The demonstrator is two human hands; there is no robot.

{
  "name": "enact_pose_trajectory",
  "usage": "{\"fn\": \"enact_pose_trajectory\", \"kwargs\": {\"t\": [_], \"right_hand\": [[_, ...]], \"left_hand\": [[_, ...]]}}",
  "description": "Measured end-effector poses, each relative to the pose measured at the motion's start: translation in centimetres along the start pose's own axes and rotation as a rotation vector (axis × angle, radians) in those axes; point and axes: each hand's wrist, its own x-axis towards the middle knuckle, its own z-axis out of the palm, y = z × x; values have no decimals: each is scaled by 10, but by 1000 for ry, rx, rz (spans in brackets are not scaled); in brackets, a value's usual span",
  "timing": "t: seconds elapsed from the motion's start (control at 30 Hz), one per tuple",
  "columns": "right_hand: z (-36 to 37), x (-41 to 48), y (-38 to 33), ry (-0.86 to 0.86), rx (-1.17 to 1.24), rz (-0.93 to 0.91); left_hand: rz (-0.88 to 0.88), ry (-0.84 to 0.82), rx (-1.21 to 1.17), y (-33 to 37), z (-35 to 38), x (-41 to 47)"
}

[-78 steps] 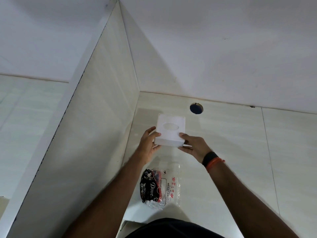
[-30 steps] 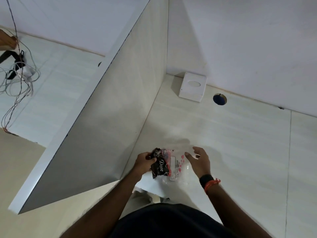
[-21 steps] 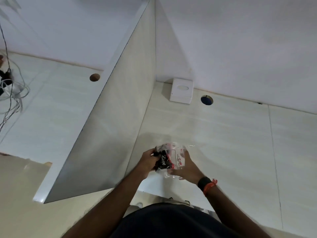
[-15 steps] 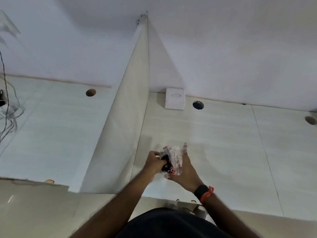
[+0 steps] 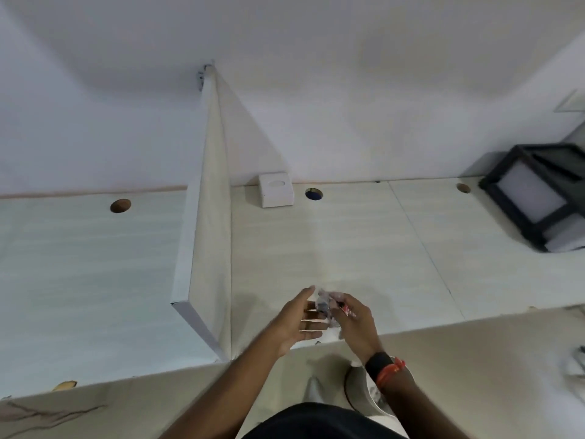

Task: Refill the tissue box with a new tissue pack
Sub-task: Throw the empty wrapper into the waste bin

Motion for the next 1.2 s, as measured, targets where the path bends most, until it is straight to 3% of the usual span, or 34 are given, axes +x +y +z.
{"fn": "enact_pose_trajectory", "kwargs": {"t": [0.17, 0.37, 0.57, 0.7, 0.77, 0.83, 0.93, 1.1, 1.2], "right_hand": [[-18, -29, 8, -4, -163, 4], [-66, -68, 25, -203, 64, 172], [-106, -91, 76, -404, -451, 98], [-111, -109, 140, -648, -658, 166], [-118, -110, 182, -575, -676, 143], [-128, -105, 221, -391, -654, 97], [-141, -86, 288, -186, -650, 206], [-149, -34, 414, -76, -609, 501], [-143, 1, 458, 18, -540, 602]], "left_hand": [[34, -15, 165, -19, 37, 4], [-19, 53, 224, -65, 60, 19], [-61, 11, 517, -130, 87, 25], [-112, 114, 636, -189, 115, 51], [-196, 144, 491, -223, 123, 67], [-286, 148, 191, -249, 129, 81], [-384, 121, -96, -282, 135, 110], [-414, 171, 186, -350, 134, 177], [-405, 171, 237, -370, 125, 216]]}}
